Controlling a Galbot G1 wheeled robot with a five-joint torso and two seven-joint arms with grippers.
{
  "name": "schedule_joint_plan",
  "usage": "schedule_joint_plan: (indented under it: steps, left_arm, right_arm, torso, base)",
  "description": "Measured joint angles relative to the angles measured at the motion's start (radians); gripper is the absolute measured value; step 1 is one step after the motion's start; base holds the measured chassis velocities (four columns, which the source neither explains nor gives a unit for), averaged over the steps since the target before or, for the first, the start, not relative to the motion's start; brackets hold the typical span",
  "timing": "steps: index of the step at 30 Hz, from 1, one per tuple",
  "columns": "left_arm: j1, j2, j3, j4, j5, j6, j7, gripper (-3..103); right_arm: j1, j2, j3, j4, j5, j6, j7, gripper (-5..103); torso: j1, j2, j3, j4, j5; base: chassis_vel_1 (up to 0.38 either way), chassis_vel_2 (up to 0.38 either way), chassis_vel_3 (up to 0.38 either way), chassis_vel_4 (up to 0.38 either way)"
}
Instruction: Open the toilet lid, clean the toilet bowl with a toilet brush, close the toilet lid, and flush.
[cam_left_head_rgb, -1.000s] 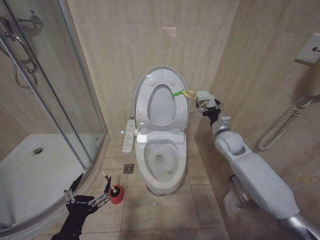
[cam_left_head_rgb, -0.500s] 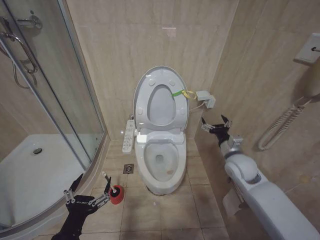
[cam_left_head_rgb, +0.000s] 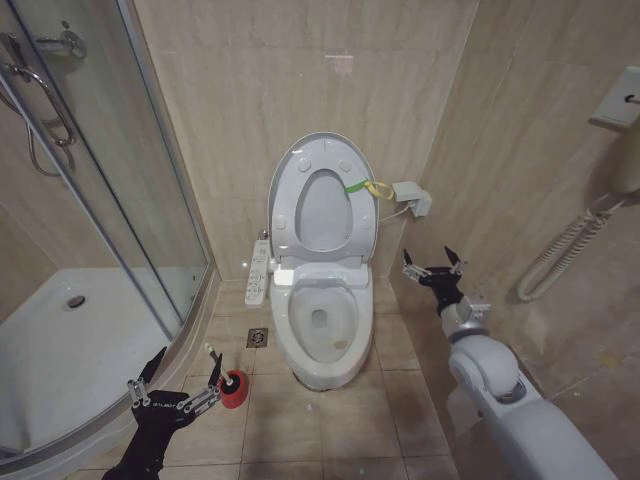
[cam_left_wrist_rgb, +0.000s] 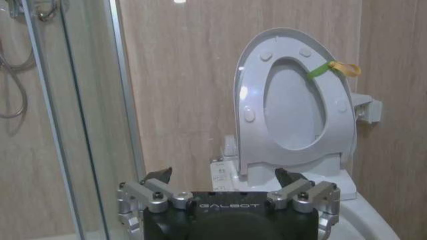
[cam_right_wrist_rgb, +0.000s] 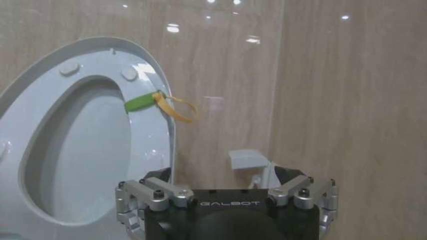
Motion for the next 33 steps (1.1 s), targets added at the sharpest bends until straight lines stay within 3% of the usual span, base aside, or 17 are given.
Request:
schedule_joint_plan:
  steps: [10, 33]
  left_arm:
    - [0.000, 0.000, 0.000, 0.000, 0.000, 0.000, 0.000, 100]
    - [0.000, 0.000, 0.000, 0.000, 0.000, 0.000, 0.000, 100]
  right_arm:
    - [-0.157, 0.082, 0.037, 0.016, -0.114, 0.082, -0.038, 100]
    - [-0.371, 0.224, 0.109, 0.132, -0.207, 0.159, -0.055, 100]
  torso:
    - [0.000, 0.000, 0.000, 0.0000, 0.0002]
    - [0.000, 0.000, 0.000, 0.0000, 0.0001]
  base:
    - [0.000, 0.000, 0.000, 0.000]
    - [0.000, 0.000, 0.000, 0.000]
